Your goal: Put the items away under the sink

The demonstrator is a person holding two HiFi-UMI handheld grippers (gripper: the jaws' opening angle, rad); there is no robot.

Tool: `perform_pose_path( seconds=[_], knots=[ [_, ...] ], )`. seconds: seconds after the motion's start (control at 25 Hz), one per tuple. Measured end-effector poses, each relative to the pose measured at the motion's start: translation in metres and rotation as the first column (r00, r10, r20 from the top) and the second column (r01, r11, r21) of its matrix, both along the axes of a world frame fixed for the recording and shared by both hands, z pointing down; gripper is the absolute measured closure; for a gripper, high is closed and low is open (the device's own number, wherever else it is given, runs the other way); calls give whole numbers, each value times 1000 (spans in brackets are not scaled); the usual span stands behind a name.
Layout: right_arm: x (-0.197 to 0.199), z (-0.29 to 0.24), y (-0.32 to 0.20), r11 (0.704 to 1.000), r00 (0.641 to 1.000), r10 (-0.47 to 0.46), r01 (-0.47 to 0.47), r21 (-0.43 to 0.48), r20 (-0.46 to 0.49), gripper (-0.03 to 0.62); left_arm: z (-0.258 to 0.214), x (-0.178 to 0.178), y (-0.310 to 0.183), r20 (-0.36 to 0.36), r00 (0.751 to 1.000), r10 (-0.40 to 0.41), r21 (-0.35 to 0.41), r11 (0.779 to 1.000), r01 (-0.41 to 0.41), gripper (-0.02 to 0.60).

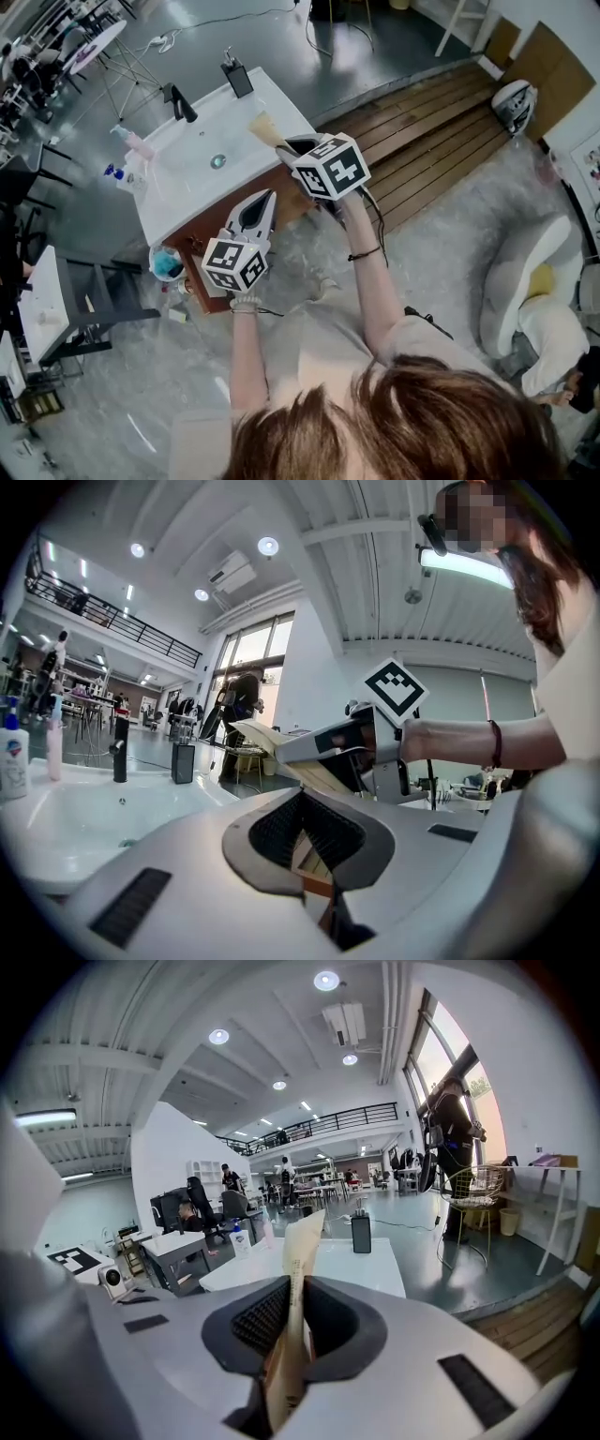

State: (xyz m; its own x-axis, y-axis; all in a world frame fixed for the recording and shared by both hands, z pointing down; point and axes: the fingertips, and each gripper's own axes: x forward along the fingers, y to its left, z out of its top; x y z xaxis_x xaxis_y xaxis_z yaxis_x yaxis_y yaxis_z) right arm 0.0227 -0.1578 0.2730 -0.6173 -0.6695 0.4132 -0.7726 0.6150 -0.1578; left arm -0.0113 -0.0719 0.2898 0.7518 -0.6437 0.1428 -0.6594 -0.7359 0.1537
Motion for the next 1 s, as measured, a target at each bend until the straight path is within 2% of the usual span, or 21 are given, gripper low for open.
perform_pose_path(
  seconds=[0.16, 0.44, 0.8, 1.0],
  knots=[
    [-13, 13, 18, 999, 1000, 13, -13, -46, 1, 542, 6, -15, 14, -15, 1000, -4, -26, 1000, 4, 581],
    [-26, 26, 44, 996, 999, 50, -50, -68, -1, 542, 15, -32, 37, -44, 999, 12, -48, 999, -14, 581],
    [-31, 53, 75, 990, 995, 101, -103, -95, -25, 542, 29, -41, 62, -28, 999, 47, -74, 996, -49, 581],
    [-34, 53, 75, 990, 995, 103, -101, -97, 8, 542, 36, -48, 59, -24, 1000, 19, -88, 996, -21, 581]
  ],
)
